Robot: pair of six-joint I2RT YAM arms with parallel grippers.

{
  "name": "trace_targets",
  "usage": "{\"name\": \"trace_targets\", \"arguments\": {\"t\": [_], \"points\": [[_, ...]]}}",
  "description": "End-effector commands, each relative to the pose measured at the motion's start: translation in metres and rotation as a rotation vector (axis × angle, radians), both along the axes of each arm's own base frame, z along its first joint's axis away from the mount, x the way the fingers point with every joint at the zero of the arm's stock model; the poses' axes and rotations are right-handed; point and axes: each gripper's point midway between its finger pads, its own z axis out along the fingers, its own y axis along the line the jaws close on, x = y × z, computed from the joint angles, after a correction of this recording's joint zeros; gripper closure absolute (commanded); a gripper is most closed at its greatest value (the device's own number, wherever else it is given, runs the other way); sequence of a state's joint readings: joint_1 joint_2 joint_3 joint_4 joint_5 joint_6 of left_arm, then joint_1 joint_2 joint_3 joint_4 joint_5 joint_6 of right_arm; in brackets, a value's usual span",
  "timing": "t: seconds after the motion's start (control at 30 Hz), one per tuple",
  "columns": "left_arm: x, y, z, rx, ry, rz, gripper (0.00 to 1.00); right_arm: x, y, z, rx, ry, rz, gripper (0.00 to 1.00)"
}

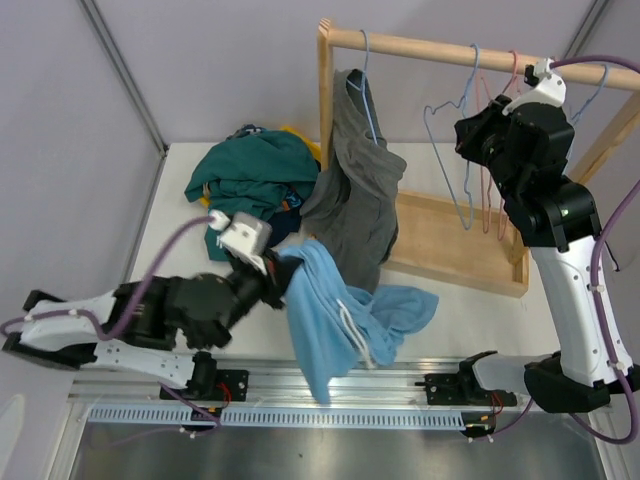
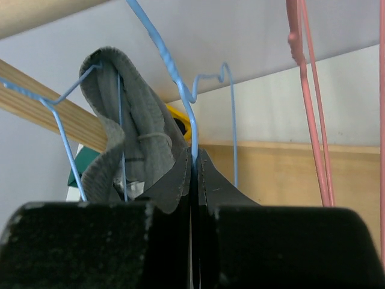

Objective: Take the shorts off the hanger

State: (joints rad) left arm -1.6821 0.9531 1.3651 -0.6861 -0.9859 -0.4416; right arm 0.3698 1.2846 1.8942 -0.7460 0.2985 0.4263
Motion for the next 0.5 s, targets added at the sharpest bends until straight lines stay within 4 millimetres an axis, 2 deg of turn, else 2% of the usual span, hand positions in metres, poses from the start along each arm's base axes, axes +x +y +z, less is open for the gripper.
{"name": "trace_targets", "arguments": {"t": [0.0,0.03,0.13,0.17,0.2,0.23,0.27,0.3,0.33,0.37,0.4,0.43,0.47], "points": [[0.044,0.034,0.052,-0.053,-0.128,0.096,1.0,-0.013,0.0,0.014,0.054,-0.062,0.024,1.0],[0.054,0.04,0.07,-0.041,-0.164,0.117,1.0,-0.015,0.0,0.01,0.052,-0.054,0.027,1.0],[0.089,0.058,0.093,0.004,-0.231,0.202,1.0,-0.025,-0.003,0.011,0.054,-0.059,0.032,1.0],[0.098,0.062,0.113,-0.028,-0.256,0.222,1.0,-0.027,-0.005,0.007,0.051,-0.051,0.03,1.0],[0.118,0.082,0.121,-0.026,-0.272,0.309,1.0,-0.033,-0.007,0.009,0.051,-0.059,0.032,0.92],[0.126,0.081,0.128,-0.03,-0.287,0.289,1.0,-0.036,-0.008,0.008,0.047,-0.061,0.031,0.6],[0.143,0.076,0.124,-0.001,-0.277,0.304,1.0,-0.039,-0.01,0.006,0.047,-0.057,0.028,0.44],[0.155,0.102,0.155,-0.038,-0.32,0.383,1.0,-0.043,-0.013,0.002,0.044,-0.053,0.019,0.25],[0.166,0.099,0.159,-0.026,-0.328,0.369,1.0,-0.046,-0.015,0.0,0.044,-0.05,0.015,0.18],[0.187,0.094,0.164,-0.01,-0.328,0.386,1.0,-0.049,-0.017,-0.003,0.042,-0.045,0.011,0.14],[0.201,0.114,0.184,-0.024,-0.358,0.45,1.0,-0.05,-0.018,-0.012,0.037,-0.028,0.007,0.12],[0.216,0.111,0.182,0.0,-0.353,0.438,1.0,-0.058,-0.021,-0.011,0.043,-0.04,0.006,0.1],[0.25,0.122,0.185,0.02,-0.347,0.485,1.0,-0.062,-0.023,-0.014,0.045,-0.037,0.005,0.09]]}}
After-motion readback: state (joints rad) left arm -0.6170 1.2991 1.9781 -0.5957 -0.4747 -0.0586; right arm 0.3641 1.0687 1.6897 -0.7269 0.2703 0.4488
